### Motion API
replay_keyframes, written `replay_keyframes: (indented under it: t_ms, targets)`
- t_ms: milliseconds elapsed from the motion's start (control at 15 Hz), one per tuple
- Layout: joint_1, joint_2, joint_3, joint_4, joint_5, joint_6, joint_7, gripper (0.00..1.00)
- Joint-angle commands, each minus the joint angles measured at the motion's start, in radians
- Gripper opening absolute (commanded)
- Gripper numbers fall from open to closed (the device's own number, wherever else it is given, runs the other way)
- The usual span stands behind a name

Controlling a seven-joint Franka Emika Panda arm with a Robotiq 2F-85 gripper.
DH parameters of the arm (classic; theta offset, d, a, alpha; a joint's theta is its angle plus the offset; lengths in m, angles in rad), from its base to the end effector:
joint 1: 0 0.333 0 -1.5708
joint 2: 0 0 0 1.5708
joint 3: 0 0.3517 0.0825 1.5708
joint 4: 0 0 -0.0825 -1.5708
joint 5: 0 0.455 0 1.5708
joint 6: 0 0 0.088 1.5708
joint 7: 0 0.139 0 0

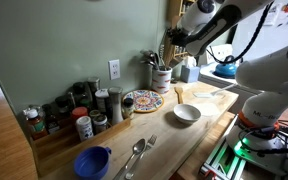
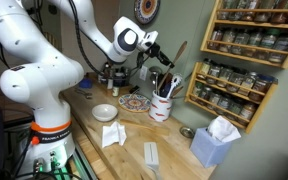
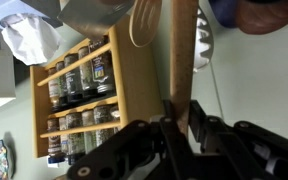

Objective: Pick up the wooden spoons one by one from the table and put them in the utensil holder

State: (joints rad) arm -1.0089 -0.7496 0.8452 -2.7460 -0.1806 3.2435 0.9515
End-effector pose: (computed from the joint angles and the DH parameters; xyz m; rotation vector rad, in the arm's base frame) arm 0.4721 -0.0586 0.4532 2.3147 -0.9337 1.5282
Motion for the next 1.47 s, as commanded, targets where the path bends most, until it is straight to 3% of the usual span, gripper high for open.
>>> replay_keyframes:
  t_ms: [0,267,600,1400]
  targets:
    - [-0.090,0.015,0.135,0.006,0.135,0.032,-0.063,0.05]
    - [-0.156,0.017,0.255,0.005,0.234,0.028,-0.077,0.05]
    - [-0.193,0.047,0.339,0.008,0.298,0.005,-0.084,0.05]
    - [-0.155,0.224,0.331,0.005,0.317,-0.045,-0.160,0.05]
